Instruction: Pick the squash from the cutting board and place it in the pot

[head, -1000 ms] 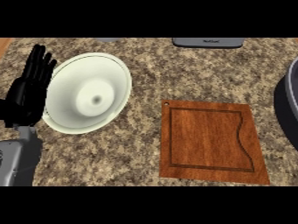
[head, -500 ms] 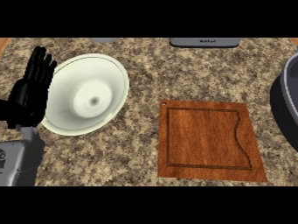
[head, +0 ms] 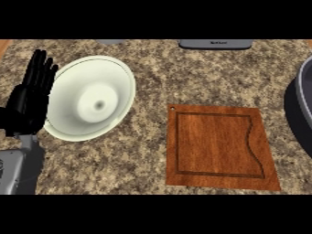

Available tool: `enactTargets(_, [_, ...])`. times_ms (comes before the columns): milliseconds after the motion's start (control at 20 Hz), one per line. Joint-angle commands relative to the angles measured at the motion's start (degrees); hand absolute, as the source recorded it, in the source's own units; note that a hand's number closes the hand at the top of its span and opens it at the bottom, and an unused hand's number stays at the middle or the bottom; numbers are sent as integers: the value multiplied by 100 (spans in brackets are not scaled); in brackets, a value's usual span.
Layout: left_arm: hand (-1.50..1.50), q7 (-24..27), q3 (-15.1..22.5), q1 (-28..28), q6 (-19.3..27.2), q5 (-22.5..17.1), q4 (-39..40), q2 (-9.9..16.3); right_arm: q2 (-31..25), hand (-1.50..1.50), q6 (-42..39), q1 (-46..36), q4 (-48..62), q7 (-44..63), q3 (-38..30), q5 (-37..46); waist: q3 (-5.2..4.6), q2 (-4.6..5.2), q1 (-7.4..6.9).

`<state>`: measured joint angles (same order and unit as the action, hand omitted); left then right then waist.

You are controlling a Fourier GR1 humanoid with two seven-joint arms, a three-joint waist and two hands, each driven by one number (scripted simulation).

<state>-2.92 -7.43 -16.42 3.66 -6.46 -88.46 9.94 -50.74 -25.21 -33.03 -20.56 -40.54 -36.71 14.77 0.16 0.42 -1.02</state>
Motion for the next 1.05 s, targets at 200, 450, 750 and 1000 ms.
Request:
enactTargets(200, [0,92,94,228,-70,25,-69,-65,-584,-150,-755,122,731,-461,-534,-538,26,49,-76])
enactTargets(450, [0,89,-44,29,58,48,114,-27,-1094,-150,-1181,442,830,-446,-728,-748,44,68,35])
enactTargets(750, [0,-228,77,-91,90,-2,-214,-82,-1137,-150,-1143,551,805,-406,-750,-812,67,51,-62])
enactTargets(1000, [0,-67,42,-72,-12,-56,-41,-79,-1223,-150,-1110,668,814,-300,-830,-924,77,83,-42])
